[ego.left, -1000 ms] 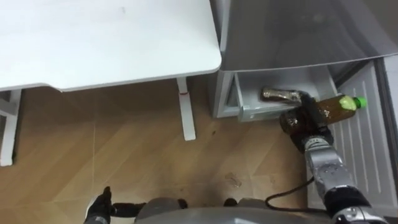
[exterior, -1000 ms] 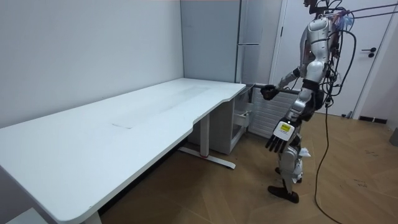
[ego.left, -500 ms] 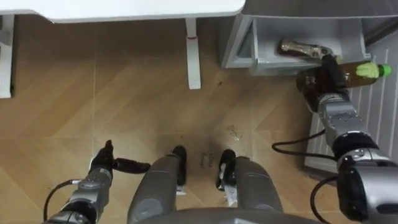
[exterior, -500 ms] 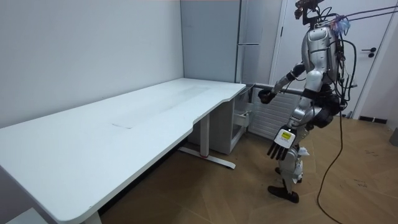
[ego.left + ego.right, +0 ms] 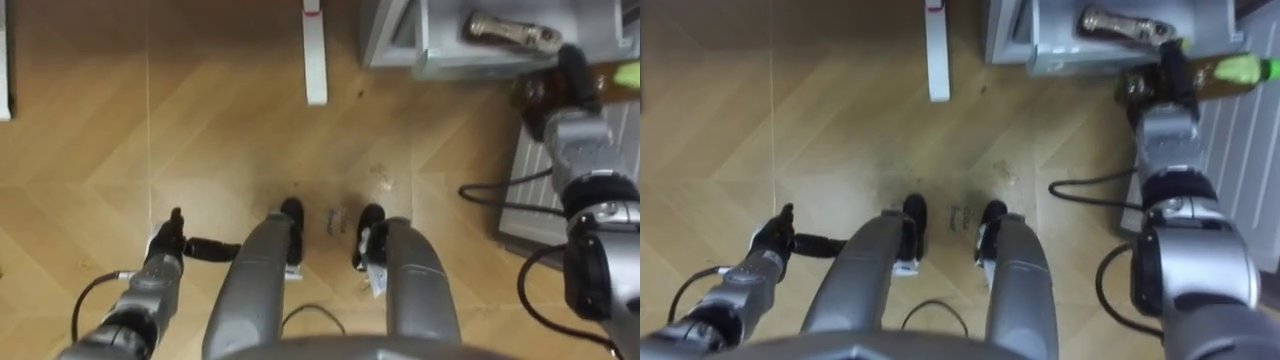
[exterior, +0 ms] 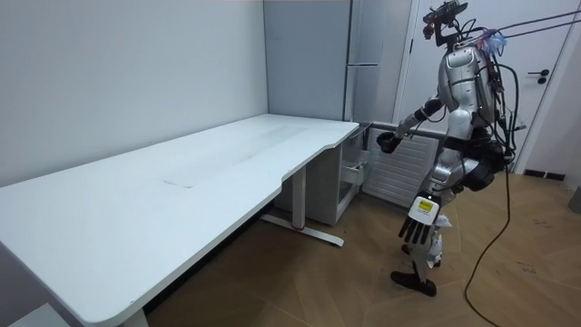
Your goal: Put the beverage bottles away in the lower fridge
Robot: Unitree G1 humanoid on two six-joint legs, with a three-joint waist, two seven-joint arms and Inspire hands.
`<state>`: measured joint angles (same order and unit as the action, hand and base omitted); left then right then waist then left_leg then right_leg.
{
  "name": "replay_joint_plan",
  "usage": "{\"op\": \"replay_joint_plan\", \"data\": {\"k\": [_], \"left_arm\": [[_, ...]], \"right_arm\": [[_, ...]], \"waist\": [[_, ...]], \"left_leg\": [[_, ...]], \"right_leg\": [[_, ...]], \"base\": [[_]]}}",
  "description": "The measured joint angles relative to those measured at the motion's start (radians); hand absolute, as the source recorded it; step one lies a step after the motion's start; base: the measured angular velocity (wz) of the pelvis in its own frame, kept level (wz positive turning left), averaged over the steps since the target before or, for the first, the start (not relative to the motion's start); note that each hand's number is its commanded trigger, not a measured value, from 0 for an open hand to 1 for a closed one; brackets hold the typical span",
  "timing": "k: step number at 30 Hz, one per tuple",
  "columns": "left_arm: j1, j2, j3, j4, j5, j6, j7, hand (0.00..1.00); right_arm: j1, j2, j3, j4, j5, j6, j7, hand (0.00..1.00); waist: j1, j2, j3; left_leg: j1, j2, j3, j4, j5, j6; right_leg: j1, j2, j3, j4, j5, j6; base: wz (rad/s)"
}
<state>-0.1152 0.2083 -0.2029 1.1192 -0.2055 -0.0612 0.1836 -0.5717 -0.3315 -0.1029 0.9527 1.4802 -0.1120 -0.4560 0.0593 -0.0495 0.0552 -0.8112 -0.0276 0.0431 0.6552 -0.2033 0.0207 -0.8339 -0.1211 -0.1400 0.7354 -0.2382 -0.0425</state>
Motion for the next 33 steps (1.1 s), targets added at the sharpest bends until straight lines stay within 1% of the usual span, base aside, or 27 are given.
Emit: {"op": "replay_joint_plan", "data": {"k": [5,8,11,14,16,18,21,25,26,29,30,32,33], "left_arm": [[0.000,-0.001,-0.018,0.003,0.000,-0.012,0.030,0.00],[0.000,-0.001,-0.020,0.004,0.000,-0.016,0.033,0.00],[0.002,-0.001,-0.020,0.005,-0.001,-0.016,0.033,0.00],[0.001,-0.001,-0.020,0.005,-0.001,-0.015,0.031,0.00],[0.001,0.000,-0.020,0.005,-0.003,-0.014,0.031,0.00],[0.002,0.003,-0.022,0.008,-0.028,-0.011,0.031,0.00],[0.002,0.003,-0.037,0.008,-0.077,-0.009,0.030,0.00],[0.002,0.003,-0.051,0.013,-0.080,0.004,0.029,0.00],[0.002,0.003,-0.059,0.014,-0.088,0.010,0.027,0.00],[0.003,0.002,-0.079,0.019,-0.118,0.020,0.020,0.00],[0.006,0.002,-0.080,0.021,-0.119,0.024,0.019,0.00],[0.006,0.003,-0.076,0.027,-0.119,0.028,0.020,0.00],[0.007,0.004,-0.077,0.028,-0.120,0.029,0.020,0.00]], "right_arm": [[0.000,0.000,0.002,-0.062,0.000,-0.005,-0.038,1.00],[-0.001,0.000,0.006,-0.078,-0.004,-0.018,-0.038,1.00],[0.000,0.000,0.006,-0.096,-0.032,-0.019,-0.049,1.00],[-0.001,-0.005,0.007,-0.108,-0.045,-0.021,-0.053,1.00],[-0.003,-0.013,0.023,-0.109,-0.071,-0.021,-0.056,1.00],[-0.014,-0.018,0.042,-0.108,-0.076,-0.021,-0.056,1.00],[-0.027,-0.018,0.046,-0.108,-0.076,-0.021,-0.056,1.00],[-0.038,-0.018,0.064,-0.108,-0.070,-0.021,-0.056,1.00],[-0.041,-0.018,0.073,-0.108,-0.069,-0.020,-0.056,1.00],[-0.048,-0.018,0.081,-0.105,-0.068,-0.013,-0.056,1.00],[-0.056,-0.018,0.081,-0.101,-0.068,-0.003,-0.056,1.00],[-0.060,-0.018,0.081,-0.099,-0.068,0.002,-0.057,1.00],[-0.062,-0.019,0.081,-0.095,-0.068,0.003,-0.056,0.85]], "waist": [[0.004,0.001,-0.0005],[0.007,0.002,-0.0012],[0.015,0.003,-0.0020],[0.023,0.005,-0.0032],[0.029,0.006,-0.0034],[0.029,0.006,-0.0034],[0.031,0.006,-0.0034],[0.032,0.006,-0.0033],[0.031,0.006,-0.0033],[0.034,0.005,-0.0030],[0.034,0.005,-0.0029],[0.033,0.005,-0.0028],[0.033,0.004,-0.0023]], "left_leg": [[-0.013,0.000,0.001,0.001,0.000,0.001],[-0.014,0.001,0.003,0.001,0.000,0.001],[-0.014,0.002,0.005,0.000,0.000,0.001],[-0.014,0.006,0.009,0.000,0.000,0.001],[-0.014,0.015,0.012,0.000,0.000,0.001],[-0.013,0.015,0.012,0.000,0.000,0.001],[-0.011,0.014,0.013,-0.006,0.004,0.000],[0.000,0.011,0.017,-0.026,0.014,-0.002],[0.005,0.003,0.018,-0.039,0.021,-0.002],[0.016,-0.002,0.017,-0.055,0.027,-0.002],[0.020,-0.001,0.015,-0.056,0.027,-0.002],[0.023,-0.001,0.007,-0.059,0.028,-0.003],[0.025,-0.001,0.000,-0.061,0.028,-0.004]], "right_leg": [[-0.012,0.000,0.000,-0.001,0.002,0.001],[-0.012,0.000,0.000,-0.002,0.002,0.001],[-0.012,0.000,0.000,-0.003,0.002,0.001],[-0.011,0.000,-0.002,-0.005,0.004,0.000],[-0.011,-0.001,-0.002,-0.005,0.005,-0.002],[-0.011,-0.002,-0.004,-0.005,0.006,-0.004],[-0.011,-0.001,-0.005,-0.006,0.007,-0.006],[-0.010,-0.009,-0.003,-0.007,0.007,-0.008],[-0.009,-0.014,-0.006,-0.007,0.006,-0.009],[-0.002,-0.019,-0.007,-0.011,0.006,-0.010],[0.003,-0.019,-0.008,-0.014,0.006,-0.010],[0.013,-0.018,-0.019,-0.024,0.006,-0.010],[0.019,-0.018,-0.024,-0.029,0.006,-0.010]], "base": [[0.00],[0.00],[0.00],[0.00],[0.00],[0.00],[0.00],[0.02],[0.10],[0.06],[0.00],[0.07],[0.11]]}}
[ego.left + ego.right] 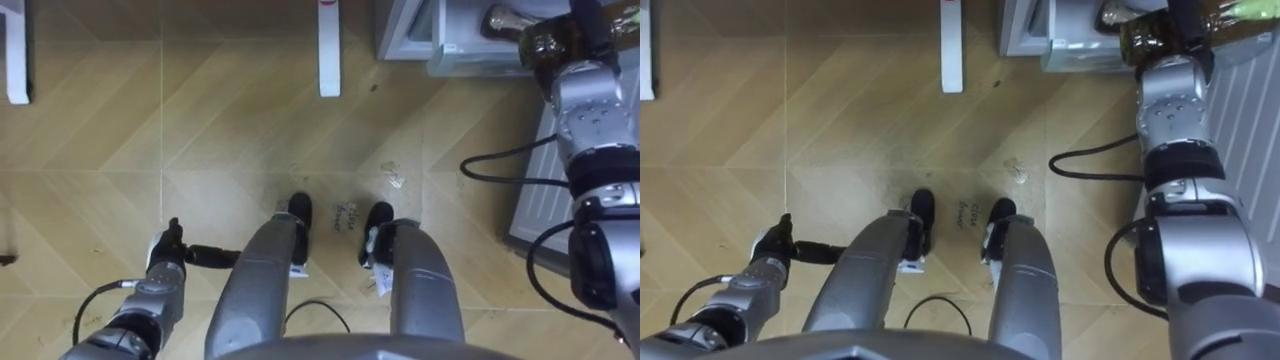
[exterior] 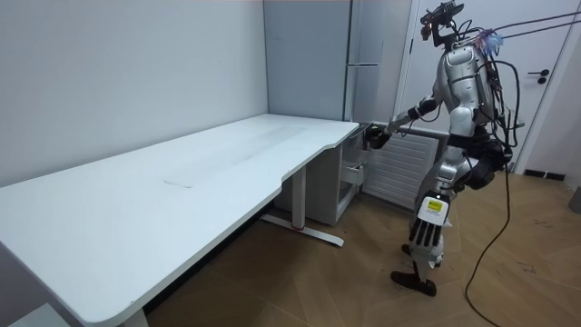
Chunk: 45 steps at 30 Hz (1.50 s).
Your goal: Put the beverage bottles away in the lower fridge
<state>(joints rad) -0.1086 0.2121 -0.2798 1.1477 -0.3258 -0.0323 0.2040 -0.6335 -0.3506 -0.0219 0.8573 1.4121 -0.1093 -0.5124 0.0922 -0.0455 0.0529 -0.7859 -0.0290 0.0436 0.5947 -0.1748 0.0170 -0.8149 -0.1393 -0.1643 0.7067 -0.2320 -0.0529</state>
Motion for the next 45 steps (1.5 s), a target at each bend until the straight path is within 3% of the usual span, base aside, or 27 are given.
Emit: {"op": "replay_joint_plan", "data": {"k": [1,3,4,13,20,33,34,45], "left_arm": [[0.001,0.000,-0.002,0.000,-0.001,0.001,0.000,0.00],[0.006,0.000,-0.019,0.000,-0.018,0.006,-0.002,0.00],[0.008,0.000,-0.019,0.000,-0.019,0.006,-0.002,0.00],[0.018,0.004,-0.033,-0.003,-0.018,0.009,-0.018,0.00],[0.017,0.012,-0.037,-0.008,-0.016,-0.001,-0.019,0.00],[0.017,0.018,-0.036,-0.024,-0.009,-0.012,-0.019,0.00],[0.017,0.018,-0.036,-0.023,-0.007,-0.011,-0.019,0.00],[0.018,0.018,-0.036,-0.023,-0.006,-0.005,-0.020,0.00]], "right_arm": [[-0.004,0.000,0.000,0.005,0.000,0.001,0.000,0.75],[-0.023,-0.001,0.000,0.040,0.000,0.006,0.001,0.47],[-0.025,-0.001,0.000,0.042,0.000,0.007,0.001,0.00],[-0.046,-0.005,0.000,0.112,0.034,0.024,0.037,0.00],[-0.051,-0.015,-0.012,0.113,0.065,0.024,0.034,0.00],[-0.069,-0.035,-0.042,0.115,0.115,0.023,0.009,0.00],[-0.069,-0.035,-0.042,0.116,0.117,0.023,0.009,1.00],[-0.071,-0.042,-0.058,0.120,0.164,0.023,0.020,1.00]], "waist": [[0.000,-0.001,0.0004],[0.001,-0.001,0.0005],[0.002,-0.001,0.0005],[0.022,-0.002,0.0014],[0.016,-0.014,0.0091],[0.018,-0.014,0.0094],[0.017,-0.014,0.0094],[0.014,-0.014,0.0095]], "left_leg": [[0.002,0.000,-0.002,-0.002,0.000,0.000],[0.013,-0.001,-0.004,-0.012,0.001,0.001],[0.013,-0.001,-0.006,-0.014,0.001,0.001],[0.021,0.000,-0.006,-0.026,0.001,0.002],[0.009,0.000,-0.011,-0.023,0.001,0.002],[-0.012,-0.002,0.007,-0.005,-0.002,0.013],[-0.012,-0.002,0.007,-0.005,-0.002,0.013],[-0.011,-0.001,0.010,-0.011,-0.002,0.014]], "right_leg": [[0.003,0.000,-0.001,-0.002,0.000,0.000],[0.018,0.002,-0.005,-0.018,0.001,0.003],[0.020,0.002,-0.006,-0.021,0.002,0.003],[0.032,0.004,-0.012,-0.045,0.002,0.007],[0.026,-0.001,-0.018,-0.046,-0.001,0.011],[0.002,-0.017,-0.015,-0.018,-0.007,0.017],[0.002,-0.017,-0.016,-0.017,-0.007,0.017],[0.007,-0.018,-0.019,-0.016,-0.010,0.019]], "base": [[0.08],[0.00],[0.00],[0.01],[0.04],[0.01],[0.04],[0.02]]}}
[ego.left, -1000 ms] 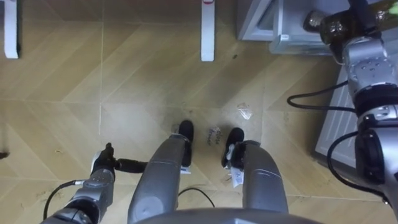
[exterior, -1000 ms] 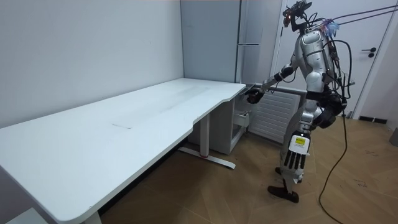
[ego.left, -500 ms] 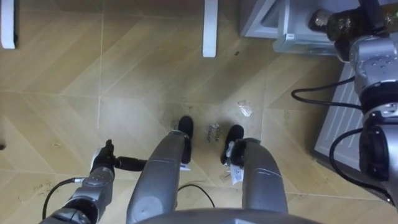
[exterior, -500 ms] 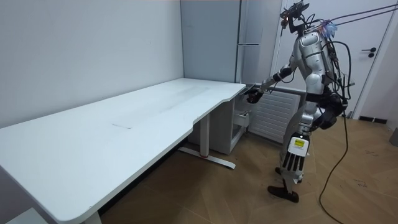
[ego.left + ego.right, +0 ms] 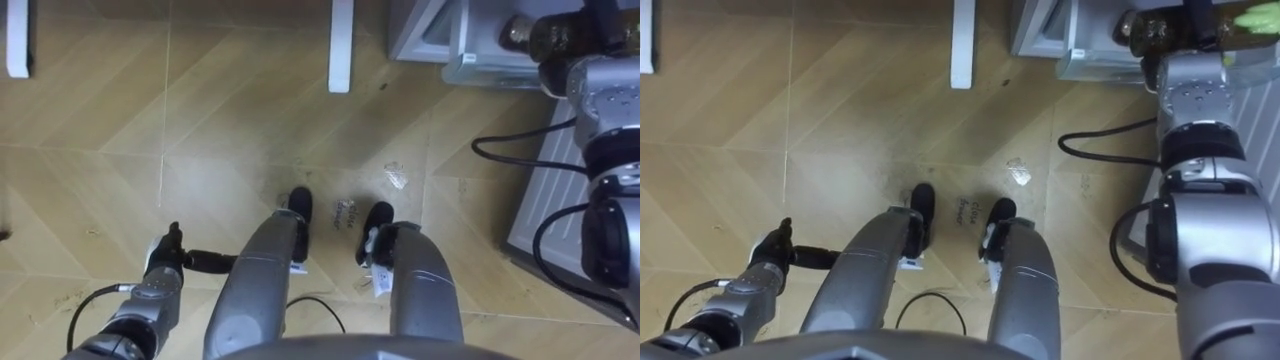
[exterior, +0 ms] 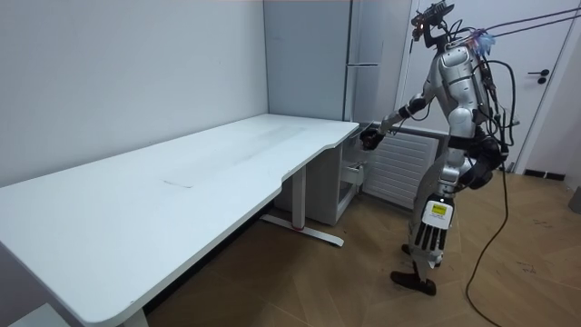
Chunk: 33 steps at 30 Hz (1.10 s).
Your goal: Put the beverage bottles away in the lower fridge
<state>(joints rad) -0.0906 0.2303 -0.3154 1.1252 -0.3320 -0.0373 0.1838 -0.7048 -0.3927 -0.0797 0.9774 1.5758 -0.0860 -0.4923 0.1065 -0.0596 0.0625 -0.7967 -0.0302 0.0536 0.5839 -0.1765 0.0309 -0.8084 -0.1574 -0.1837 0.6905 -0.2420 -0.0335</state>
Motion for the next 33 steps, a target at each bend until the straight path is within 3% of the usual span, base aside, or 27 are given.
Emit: {"op": "replay_joint_plan", "data": {"k": [19,20,33], "left_arm": [[0.001,0.000,0.006,0.001,-0.001,0.000,-0.030,0.00],[0.001,0.001,0.006,0.001,-0.001,0.000,-0.040,0.00],[0.015,0.016,0.005,0.001,-0.011,-0.008,-0.043,0.00]], "right_arm": [[0.000,-0.002,-0.022,0.004,-0.002,-0.001,0.005,1.00],[0.000,-0.002,-0.022,0.004,-0.002,-0.001,0.005,0.00],[0.001,-0.002,-0.019,0.009,0.015,-0.001,0.008,0.00]], "waist": [[0.000,0.000,0.0000],[0.000,0.000,0.0000],[0.006,0.000,0.0000]], "left_leg": [[0.006,0.001,0.002,-0.001,0.000,0.000],[0.006,0.002,0.003,-0.001,0.000,0.000],[0.009,0.002,0.004,0.005,0.000,0.000]], "right_leg": [[0.006,0.001,0.000,-0.001,0.000,0.000],[0.006,0.001,0.000,-0.001,0.000,0.000],[0.006,0.000,0.001,0.001,0.000,-0.001]], "base": [[0.00],[0.00],[0.00]]}}
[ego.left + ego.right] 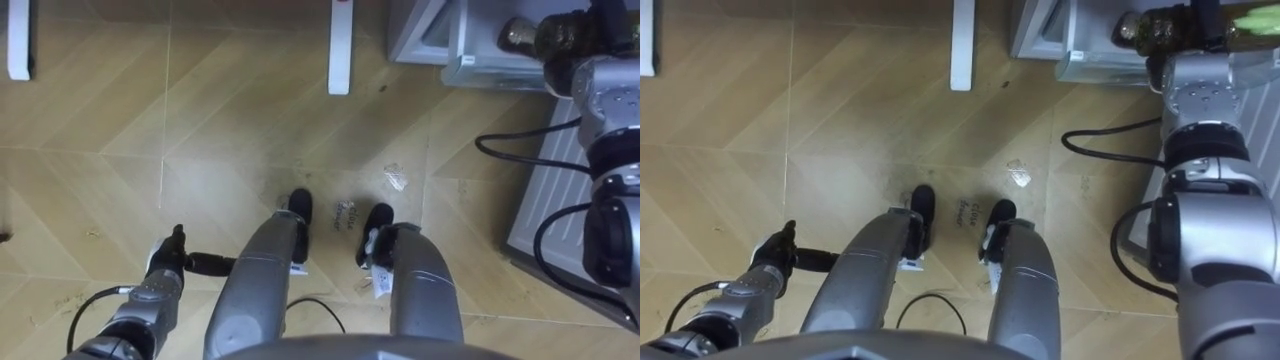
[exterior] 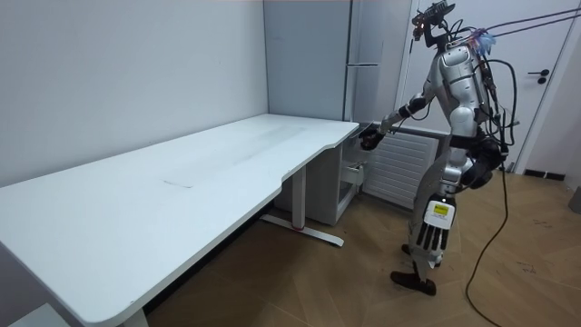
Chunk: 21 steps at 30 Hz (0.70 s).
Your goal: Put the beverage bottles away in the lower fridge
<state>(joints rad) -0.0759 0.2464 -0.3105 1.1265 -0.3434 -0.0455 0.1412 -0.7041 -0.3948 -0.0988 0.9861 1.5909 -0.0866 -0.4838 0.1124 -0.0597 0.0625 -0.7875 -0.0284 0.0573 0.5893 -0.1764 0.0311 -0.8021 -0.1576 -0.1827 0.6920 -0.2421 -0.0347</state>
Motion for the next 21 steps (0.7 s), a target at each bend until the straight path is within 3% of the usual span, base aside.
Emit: {"op": "replay_joint_plan", "data": {"k": [21], "left_arm": [[0.004,0.009,0.002,-0.002,0.008,0.020,-0.001,0.00]], "right_arm": [[0.000,-0.028,-0.002,0.005,0.005,0.000,0.087,0.00]], "waist": [[0.002,0.000,0.0000]], "left_leg": [[0.001,0.005,-0.001,0.017,-0.001,0.000]], "right_leg": [[0.008,0.001,-0.007,0.009,0.003,-0.004]], "base": [[0.00]]}}
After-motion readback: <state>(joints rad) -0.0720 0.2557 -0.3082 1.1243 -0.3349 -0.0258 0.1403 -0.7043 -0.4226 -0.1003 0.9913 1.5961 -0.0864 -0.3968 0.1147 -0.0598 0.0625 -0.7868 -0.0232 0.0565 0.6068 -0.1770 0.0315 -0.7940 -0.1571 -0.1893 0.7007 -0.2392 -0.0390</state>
